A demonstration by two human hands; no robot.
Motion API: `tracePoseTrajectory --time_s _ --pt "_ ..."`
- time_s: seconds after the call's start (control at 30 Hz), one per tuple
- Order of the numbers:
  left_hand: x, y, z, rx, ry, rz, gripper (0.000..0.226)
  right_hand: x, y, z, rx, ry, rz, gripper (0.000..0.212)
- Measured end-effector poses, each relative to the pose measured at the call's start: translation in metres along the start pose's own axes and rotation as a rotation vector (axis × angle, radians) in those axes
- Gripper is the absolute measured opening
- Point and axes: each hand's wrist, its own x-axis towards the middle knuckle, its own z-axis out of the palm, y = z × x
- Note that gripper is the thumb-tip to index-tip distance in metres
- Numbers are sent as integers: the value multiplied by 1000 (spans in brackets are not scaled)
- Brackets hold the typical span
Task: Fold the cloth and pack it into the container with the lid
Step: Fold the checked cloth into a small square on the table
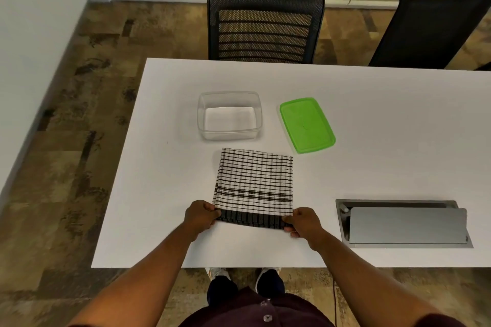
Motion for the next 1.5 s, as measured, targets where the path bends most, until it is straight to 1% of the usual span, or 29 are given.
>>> tracePoseTrajectory --time_s 0.07,0.2,0.33,0.4,0.43,0.47,0.5,0.53,0.57,0.63,0.67,0.7,0.8,0.87,0.93,1.07,1.13,1.27,1.33,1.43,1.5 --pt "0 2 0 -6 -21 -9 15 0 -2 -1 -39 6 -22 40" --pt "2 4 -7 -81 -46 -56 11 2 -2 -5 -27 15 -23 40" --pt "4 2 -8 -50 -27 -66 15 2 2 -6 -16 2 4 43" --pt "6 2 -6 -17 11 -57 20 3 4 -5 -51 14 -5 41" --pt "6 2 -6 0 21 -59 20 3 4 -4 -112 28 -23 35" --pt "6 3 -5 11 30 -61 17 2 4 -4 -209 61 -56 29" --pt "6 3 -5 26 38 -61 11 1 4 -3 -324 104 -100 28" --pt "6 3 -5 54 46 -51 8 0 4 -2 -421 155 -156 33" --pt "5 2 -5 94 56 -36 10 -1 3 0 -473 202 -223 37" --pt "2 3 -4 160 85 2 7 -2 -2 8 -509 247 -369 33" --pt "1 3 -3 178 94 22 8 -2 -5 14 -528 226 -433 28" --pt "0 3 -2 192 99 40 14 -1 -8 20 -551 180 -481 22" --pt "-1 1 0 195 118 78 22 -1 -20 42 -642 -7 -570 13" --pt "0 0 0 181 123 89 22 -1 -28 59 -706 -89 -620 13" --pt "3 -1 -1 184 117 98 20 -1 -32 77 -771 -129 -668 15" --pt "5 -2 0 207 57 118 21 -1 -34 108 -876 -187 -801 27" --pt "5 -5 1 231 29 140 24 -1 -32 119 -936 -184 -850 32" --pt "4 -12 4 199 41 156 26 2 -29 132 -1047 -109 -865 33" --pt "4 -13 6 201 43 161 22 3 -28 134 -1097 -77 -884 30" --pt "7 -14 7 211 53 176 12 4 -29 137 -1140 -54 -930 19" --pt "9 -14 8 231 64 196 8 4 -29 137 -1172 -41 -941 20"
